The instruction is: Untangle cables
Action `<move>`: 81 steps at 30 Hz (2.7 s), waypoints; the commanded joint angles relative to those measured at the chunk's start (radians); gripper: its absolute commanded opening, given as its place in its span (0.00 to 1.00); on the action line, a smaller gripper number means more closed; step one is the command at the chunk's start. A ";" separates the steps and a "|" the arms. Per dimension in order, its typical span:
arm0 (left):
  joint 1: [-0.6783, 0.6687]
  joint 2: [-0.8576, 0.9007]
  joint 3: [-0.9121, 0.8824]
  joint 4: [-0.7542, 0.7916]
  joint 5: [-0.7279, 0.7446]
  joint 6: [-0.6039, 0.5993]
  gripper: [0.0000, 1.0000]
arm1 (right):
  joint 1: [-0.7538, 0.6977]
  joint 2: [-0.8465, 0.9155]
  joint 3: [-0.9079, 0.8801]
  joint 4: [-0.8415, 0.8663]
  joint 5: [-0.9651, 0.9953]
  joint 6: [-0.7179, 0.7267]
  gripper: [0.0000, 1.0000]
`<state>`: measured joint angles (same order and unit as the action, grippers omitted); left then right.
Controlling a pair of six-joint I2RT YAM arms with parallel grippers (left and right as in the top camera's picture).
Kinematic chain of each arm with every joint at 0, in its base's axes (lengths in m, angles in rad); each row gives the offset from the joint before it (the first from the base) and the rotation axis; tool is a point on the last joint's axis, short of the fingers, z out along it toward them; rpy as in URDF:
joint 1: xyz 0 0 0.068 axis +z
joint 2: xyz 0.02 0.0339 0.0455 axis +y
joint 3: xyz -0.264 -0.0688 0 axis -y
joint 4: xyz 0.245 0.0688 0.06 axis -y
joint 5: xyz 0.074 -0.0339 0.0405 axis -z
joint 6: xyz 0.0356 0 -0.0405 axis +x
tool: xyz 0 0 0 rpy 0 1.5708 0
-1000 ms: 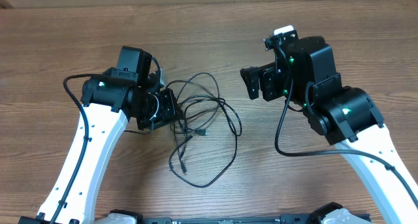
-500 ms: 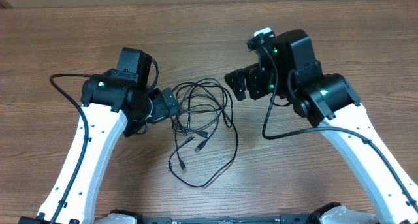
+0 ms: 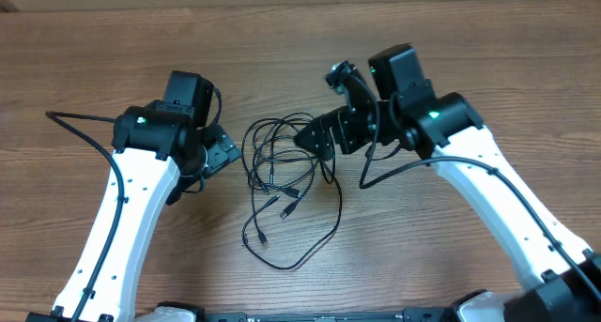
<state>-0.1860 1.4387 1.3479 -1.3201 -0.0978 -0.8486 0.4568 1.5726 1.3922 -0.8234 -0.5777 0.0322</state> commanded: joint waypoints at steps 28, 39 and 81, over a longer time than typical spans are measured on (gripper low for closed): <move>0.035 0.002 -0.005 -0.014 -0.085 -0.042 1.00 | 0.212 0.304 0.000 0.246 0.051 0.253 0.88; 0.035 0.002 -0.005 -0.014 -0.085 -0.042 1.00 | 0.220 0.307 -0.095 0.405 0.064 0.324 0.85; 0.035 0.002 -0.005 -0.008 -0.085 -0.042 1.00 | 0.314 0.512 -0.126 0.663 0.278 0.500 0.29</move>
<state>-0.1562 1.4387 1.3476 -1.3308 -0.1619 -0.8665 0.7681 2.0686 1.2675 -0.1661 -0.3130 0.5262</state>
